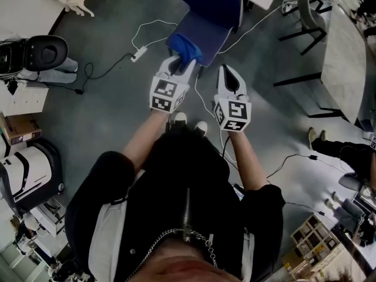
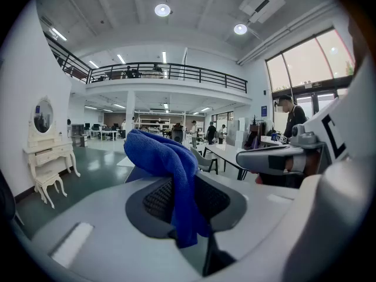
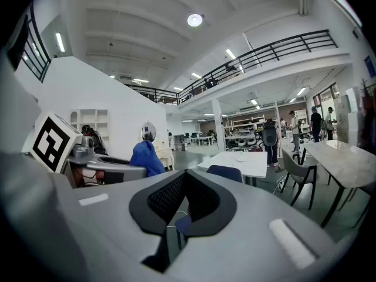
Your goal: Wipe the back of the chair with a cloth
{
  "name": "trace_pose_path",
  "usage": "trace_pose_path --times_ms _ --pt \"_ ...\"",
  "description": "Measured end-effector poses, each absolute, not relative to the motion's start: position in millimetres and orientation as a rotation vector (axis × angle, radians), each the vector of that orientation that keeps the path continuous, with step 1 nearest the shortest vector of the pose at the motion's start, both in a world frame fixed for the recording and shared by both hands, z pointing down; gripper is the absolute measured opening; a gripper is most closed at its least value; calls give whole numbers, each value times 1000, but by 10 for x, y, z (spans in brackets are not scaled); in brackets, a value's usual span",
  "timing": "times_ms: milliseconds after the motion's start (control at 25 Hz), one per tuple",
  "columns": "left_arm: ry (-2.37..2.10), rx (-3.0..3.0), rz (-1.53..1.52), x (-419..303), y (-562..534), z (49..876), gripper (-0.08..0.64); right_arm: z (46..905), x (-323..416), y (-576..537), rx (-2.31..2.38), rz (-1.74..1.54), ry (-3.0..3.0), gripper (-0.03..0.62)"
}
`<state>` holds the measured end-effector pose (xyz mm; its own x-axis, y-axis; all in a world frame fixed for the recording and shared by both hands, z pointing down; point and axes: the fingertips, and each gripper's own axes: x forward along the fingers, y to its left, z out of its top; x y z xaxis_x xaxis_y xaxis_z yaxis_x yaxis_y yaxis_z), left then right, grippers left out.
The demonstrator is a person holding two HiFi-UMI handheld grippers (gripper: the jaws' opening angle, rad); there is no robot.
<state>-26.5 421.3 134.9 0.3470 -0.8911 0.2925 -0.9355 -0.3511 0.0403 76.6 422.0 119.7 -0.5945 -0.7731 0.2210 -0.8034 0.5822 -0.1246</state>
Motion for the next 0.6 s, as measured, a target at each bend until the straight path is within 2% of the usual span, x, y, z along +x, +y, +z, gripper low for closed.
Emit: trace_pose_path --times_ms 600 --pt "-1732 2376 333 -163 4278 1311 89 1138 936 4402 1232 267 -2731 3"
